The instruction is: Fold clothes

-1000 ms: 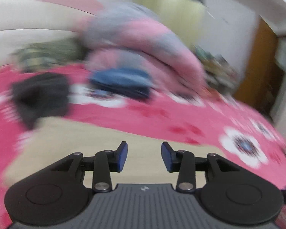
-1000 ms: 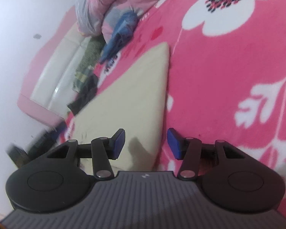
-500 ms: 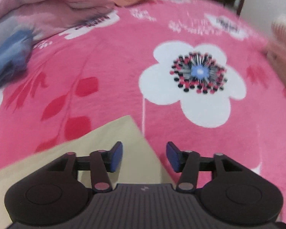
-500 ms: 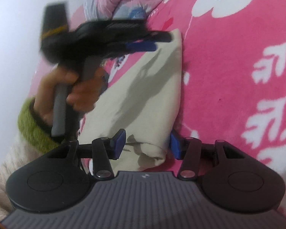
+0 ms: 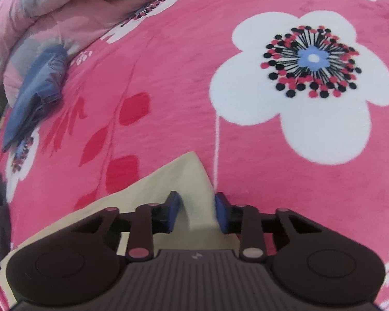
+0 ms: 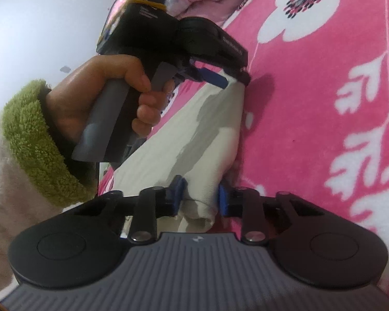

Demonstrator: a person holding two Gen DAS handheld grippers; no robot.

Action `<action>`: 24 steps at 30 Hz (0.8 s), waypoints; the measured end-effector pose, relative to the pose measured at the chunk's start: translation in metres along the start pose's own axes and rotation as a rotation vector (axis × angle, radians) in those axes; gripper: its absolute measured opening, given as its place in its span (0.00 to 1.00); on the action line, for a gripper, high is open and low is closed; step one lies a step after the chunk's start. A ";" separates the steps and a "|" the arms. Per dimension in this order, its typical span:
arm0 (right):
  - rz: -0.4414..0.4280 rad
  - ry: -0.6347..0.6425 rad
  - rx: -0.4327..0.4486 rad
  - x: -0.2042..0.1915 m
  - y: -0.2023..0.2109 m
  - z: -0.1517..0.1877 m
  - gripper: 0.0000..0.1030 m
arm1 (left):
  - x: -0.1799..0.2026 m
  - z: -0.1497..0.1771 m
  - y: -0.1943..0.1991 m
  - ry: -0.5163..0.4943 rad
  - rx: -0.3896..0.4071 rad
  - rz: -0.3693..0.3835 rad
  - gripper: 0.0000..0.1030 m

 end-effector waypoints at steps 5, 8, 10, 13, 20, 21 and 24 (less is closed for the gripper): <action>0.002 0.007 0.064 -0.006 0.008 0.004 0.10 | -0.004 -0.006 0.007 0.115 0.041 -0.003 0.06; -0.005 0.007 0.100 -0.011 0.019 0.007 0.09 | -0.004 -0.013 0.023 0.137 0.076 -0.030 0.06; -0.015 -0.002 0.118 -0.013 0.026 0.007 0.08 | 0.001 -0.020 0.036 0.124 0.104 -0.048 0.06; -0.026 -0.020 0.155 -0.013 0.042 0.000 0.08 | 0.016 -0.034 0.053 0.121 0.126 -0.036 0.06; 0.019 -0.036 0.274 0.004 0.113 -0.015 0.07 | 0.116 -0.047 0.088 0.020 0.168 0.092 0.06; 0.037 -0.041 0.296 0.010 0.129 -0.014 0.07 | 0.134 -0.048 0.093 0.003 0.174 0.115 0.06; 0.096 -0.066 0.368 0.029 0.188 -0.004 0.07 | 0.204 -0.034 0.118 -0.093 0.211 0.230 0.06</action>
Point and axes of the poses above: each gripper's, at about its wrist camera, not at the fingertips, and y roughly against the way its jaws point, x to its right, z to its underside, the point moved 8 cm from there along -y, roughly the way its jaws point, and after that the axes turned 4 degrees about x, right-handed, at the moved point
